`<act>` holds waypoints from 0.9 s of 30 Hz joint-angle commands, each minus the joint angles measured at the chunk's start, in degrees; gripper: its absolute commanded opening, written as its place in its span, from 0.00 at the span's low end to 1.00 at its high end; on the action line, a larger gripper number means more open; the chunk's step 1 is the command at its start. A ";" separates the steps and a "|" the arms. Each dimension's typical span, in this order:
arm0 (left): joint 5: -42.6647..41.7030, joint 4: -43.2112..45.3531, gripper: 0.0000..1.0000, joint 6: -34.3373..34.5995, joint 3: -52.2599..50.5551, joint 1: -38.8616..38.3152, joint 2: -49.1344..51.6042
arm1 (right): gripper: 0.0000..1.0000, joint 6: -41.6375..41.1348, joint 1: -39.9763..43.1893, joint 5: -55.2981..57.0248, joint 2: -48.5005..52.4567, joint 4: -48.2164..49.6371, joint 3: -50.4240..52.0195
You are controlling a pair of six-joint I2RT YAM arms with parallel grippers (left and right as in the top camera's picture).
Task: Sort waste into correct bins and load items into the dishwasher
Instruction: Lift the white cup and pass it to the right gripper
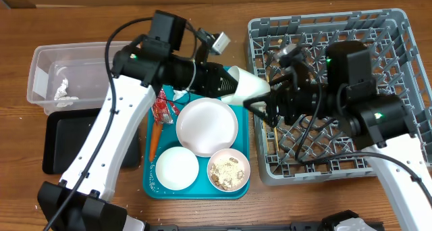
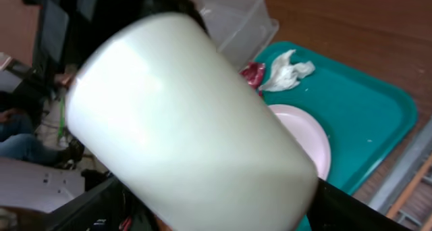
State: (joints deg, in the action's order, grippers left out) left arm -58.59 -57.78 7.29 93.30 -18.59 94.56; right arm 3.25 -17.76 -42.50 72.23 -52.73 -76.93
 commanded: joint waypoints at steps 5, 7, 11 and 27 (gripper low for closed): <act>-16.85 0.76 0.04 -6.12 0.72 2.91 0.15 | 0.95 6.25 -2.80 -13.14 -0.09 2.45 -1.16; -16.79 0.50 0.04 -6.56 0.72 2.49 0.15 | 0.96 6.25 -2.80 -15.02 -0.09 3.82 -1.16; -14.64 -1.53 0.04 -7.52 0.72 1.99 0.15 | 0.98 6.12 -2.54 -15.82 -0.09 6.01 -1.16; -15.13 -1.07 0.04 -8.20 0.72 2.34 0.15 | 0.90 -0.02 1.66 -20.59 -0.09 8.52 -1.14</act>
State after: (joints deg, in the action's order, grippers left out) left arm -73.41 -59.96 -0.05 93.36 -16.51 94.56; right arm 3.42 -15.79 -59.77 72.40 -43.38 -76.93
